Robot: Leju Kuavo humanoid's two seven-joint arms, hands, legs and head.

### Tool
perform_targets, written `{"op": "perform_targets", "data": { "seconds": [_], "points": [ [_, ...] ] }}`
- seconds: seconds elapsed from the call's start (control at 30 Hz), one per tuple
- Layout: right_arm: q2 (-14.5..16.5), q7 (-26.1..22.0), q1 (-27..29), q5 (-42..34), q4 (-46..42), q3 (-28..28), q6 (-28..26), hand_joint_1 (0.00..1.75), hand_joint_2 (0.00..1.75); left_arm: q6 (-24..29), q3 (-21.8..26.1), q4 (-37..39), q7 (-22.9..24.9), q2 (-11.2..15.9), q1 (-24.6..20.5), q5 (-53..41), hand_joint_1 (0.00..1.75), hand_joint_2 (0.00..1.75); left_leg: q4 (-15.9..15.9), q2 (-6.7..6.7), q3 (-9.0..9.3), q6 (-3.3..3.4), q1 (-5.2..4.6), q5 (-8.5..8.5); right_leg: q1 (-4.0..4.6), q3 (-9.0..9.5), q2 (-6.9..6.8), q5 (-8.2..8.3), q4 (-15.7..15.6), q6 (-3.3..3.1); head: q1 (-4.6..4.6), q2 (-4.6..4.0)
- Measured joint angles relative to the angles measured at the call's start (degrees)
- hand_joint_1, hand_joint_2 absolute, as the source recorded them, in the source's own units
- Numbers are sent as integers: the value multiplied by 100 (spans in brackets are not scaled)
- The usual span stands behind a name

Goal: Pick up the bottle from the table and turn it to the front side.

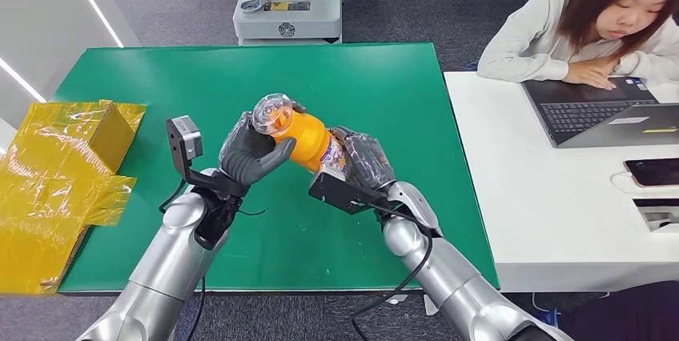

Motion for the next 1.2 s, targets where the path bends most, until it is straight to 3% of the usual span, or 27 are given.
{"op": "perform_targets", "data": {
  "seconds": [0.1, 0.2, 0.27, 0.33, 0.4, 0.57, 0.8, 1.1, 1.2],
  "points": [
    [0, -9, 22, 8, -3, -20, 6, 175, 175, 31, -2, -10, -11, -10, -13, -93, 142, 175, 0, 0, 0, 0, 0, 0, 0, 0, 0, 0, 0, 0, 0, 0],
    [0, -11, 52, 26, -32, -48, 7, 175, 175, 18, -2, 1, -22, -28, -31, -102, 158, 175, 0, 0, 0, 0, 0, 0, 0, 0, 0, 0, 0, 0, 1, 0],
    [1, -11, 64, 46, -58, -68, 10, 161, 175, -5, 0, 25, -37, -42, -50, -73, 171, 175, 0, 0, 0, 0, 0, 0, 0, 0, 0, 0, 0, 0, 1, 0],
    [2, -11, 69, 72, -76, -84, 24, 73, 175, -30, 1, 63, -62, -57, -70, -54, 175, 175, 0, 0, 0, 0, 0, 0, 0, 0, 0, 0, 0, 0, 1, 0],
    [1, -11, 73, 90, -84, -101, 45, 0, 175, -49, 2, 104, -87, -72, -88, -50, 175, 175, 1, 0, 0, 0, 0, 0, 0, 0, 0, 0, -1, 0, 1, 0],
    [1, -37, 97, 88, -138, -134, 55, 0, 175, -24, 3, 157, -160, -97, -105, -117, 175, 175, 0, 0, 0, 0, 0, 0, 0, 0, 0, 0, 0, 0, 0, 0],
    [-57, -146, 335, 7, -601, -262, 65, 0, 175, 478, 84, 162, -420, -25, -132, -658, 175, 175, 0, 1, 0, 0, 0, 0, 0, 0, 1, 0, 0, 0, 1, 0],
    [-240, -154, 658, -75, -1376, -275, 131, 0, 175, 547, 350, 159, -461, 137, -158, -922, 173, 175, 0, 4, 0, 0, 0, 0, 0, -1, 4, 0, 0, 0, 1, 0],
    [-342, -154, 843, -72, -1694, -275, 117, 0, 175, 938, 377, 116, -569, 216, -193, -1471, 175, 175, 0, 3, 0, 0, 0, 0, 0, -1, 4, 0, 0, 0, 1, 0]
  ]
}}
